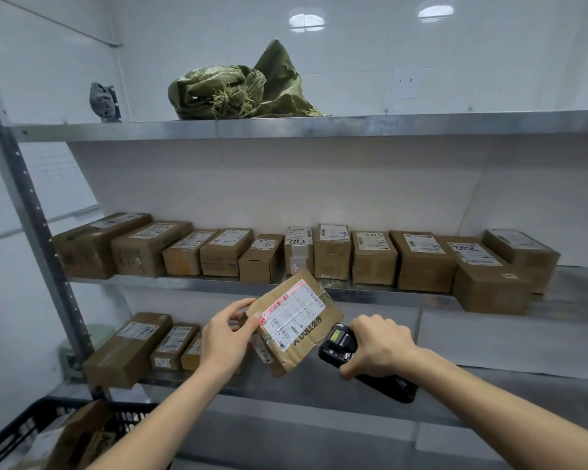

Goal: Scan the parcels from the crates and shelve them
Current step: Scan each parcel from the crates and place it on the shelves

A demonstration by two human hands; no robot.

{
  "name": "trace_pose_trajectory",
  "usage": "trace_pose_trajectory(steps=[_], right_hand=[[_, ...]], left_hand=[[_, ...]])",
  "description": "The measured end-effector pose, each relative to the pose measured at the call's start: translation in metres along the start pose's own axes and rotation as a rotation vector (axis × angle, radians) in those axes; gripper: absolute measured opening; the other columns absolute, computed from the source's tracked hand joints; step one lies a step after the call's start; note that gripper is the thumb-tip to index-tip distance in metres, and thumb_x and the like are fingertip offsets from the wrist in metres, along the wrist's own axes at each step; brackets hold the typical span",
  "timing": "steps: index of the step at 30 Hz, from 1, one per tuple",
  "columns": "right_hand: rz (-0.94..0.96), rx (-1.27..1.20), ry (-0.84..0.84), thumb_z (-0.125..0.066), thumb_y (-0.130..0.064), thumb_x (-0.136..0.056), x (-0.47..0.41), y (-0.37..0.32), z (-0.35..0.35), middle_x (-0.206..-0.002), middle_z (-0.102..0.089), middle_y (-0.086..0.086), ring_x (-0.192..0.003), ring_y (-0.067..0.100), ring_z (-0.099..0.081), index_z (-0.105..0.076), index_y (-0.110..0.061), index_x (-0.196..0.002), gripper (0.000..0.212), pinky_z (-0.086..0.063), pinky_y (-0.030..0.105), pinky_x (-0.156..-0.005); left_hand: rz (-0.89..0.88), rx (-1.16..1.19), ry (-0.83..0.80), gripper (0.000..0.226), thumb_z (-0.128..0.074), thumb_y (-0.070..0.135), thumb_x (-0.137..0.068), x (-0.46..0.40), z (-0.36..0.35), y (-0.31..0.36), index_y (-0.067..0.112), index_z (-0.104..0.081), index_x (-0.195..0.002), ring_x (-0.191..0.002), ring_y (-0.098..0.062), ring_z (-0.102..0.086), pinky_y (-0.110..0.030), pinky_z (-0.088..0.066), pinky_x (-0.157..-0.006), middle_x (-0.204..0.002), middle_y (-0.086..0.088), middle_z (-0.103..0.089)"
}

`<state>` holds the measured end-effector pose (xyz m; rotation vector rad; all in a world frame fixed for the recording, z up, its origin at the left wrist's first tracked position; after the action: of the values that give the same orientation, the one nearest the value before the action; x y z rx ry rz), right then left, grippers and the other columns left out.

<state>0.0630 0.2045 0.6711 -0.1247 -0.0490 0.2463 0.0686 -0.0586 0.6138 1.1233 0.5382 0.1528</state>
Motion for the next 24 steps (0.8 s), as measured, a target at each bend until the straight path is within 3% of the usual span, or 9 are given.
trace_pose_trajectory(steps=[7,10,13,17,20,24], right_hand=[[-0.01,-0.146,-0.027,-0.081,-0.061,-0.056,-0.004,0.004,-0.011,-0.091,-0.07,-0.01,-0.087,0.016,-0.067,-0.065,-0.029,-0.1,0.057,-0.053,0.029,-0.07],[0.061,-0.424,-0.067,-0.084,-0.056,-0.056,-0.003,0.003,-0.024,-0.089,-0.074,-0.01,-0.083,0.009,-0.07,-0.068,-0.03,-0.098,0.051,-0.06,0.03,-0.074],[0.154,-0.672,-0.087,-0.091,-0.041,-0.066,0.003,-0.003,-0.038,-0.093,-0.077,-0.012,-0.083,0.002,-0.071,-0.074,-0.03,-0.111,0.05,-0.057,0.018,-0.072],[0.193,-0.773,-0.055,-0.09,-0.038,-0.065,0.0,-0.005,-0.057,-0.095,-0.078,-0.013,-0.088,0.007,-0.073,-0.074,-0.034,-0.117,0.054,-0.06,0.028,-0.084],[0.182,-0.771,-0.031,-0.089,-0.039,-0.063,-0.004,-0.002,-0.073,-0.09,-0.078,-0.01,-0.082,0.011,-0.073,-0.073,-0.036,-0.111,0.051,-0.061,0.032,-0.081],[0.161,-0.769,-0.013,-0.087,-0.039,-0.062,-0.011,0.003,-0.089,-0.087,-0.076,-0.011,-0.077,0.009,-0.07,-0.072,-0.038,-0.108,0.048,-0.06,0.029,-0.075]], left_hand=[[0.045,0.05,-0.025,0.022,-0.071,0.033,-0.092,0.001,-0.002,-0.003,0.045,-0.068,-0.111,-0.101,-0.008,-0.062,-0.046,-0.06,-0.084,-0.103,0.015,-0.067],[0.141,0.106,-0.028,0.022,-0.067,0.038,-0.094,0.004,-0.008,-0.011,0.046,-0.064,-0.115,-0.099,-0.014,-0.063,-0.048,-0.061,-0.08,-0.105,0.01,-0.066],[0.271,0.278,-0.045,0.025,-0.068,0.03,-0.094,0.011,-0.018,-0.016,0.032,-0.063,-0.119,-0.098,-0.024,-0.068,-0.048,-0.064,-0.073,-0.11,-0.005,-0.067],[0.312,0.357,-0.067,0.026,-0.07,0.019,-0.093,0.02,-0.027,-0.027,0.017,-0.062,-0.118,-0.099,-0.023,-0.066,-0.042,-0.064,-0.066,-0.114,-0.007,-0.063],[0.277,0.302,-0.11,0.029,-0.073,0.025,-0.091,0.023,-0.03,-0.044,0.017,-0.062,-0.116,-0.098,-0.017,-0.066,-0.033,-0.061,-0.065,-0.114,-0.002,-0.065],[0.202,0.106,-0.145,0.043,-0.082,0.045,-0.078,0.022,-0.032,-0.071,0.024,-0.067,-0.112,-0.107,-0.011,-0.067,-0.034,-0.055,-0.093,-0.109,0.008,-0.072]])
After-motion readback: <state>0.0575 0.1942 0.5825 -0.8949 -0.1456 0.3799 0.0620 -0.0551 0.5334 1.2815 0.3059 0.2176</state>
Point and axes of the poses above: each hand's wrist, its own x-axis away from the middle knuckle, its own z-axis out of the back of the hand, y = z × x, the point moved 1 cm from there along -x, towards the middle knuckle
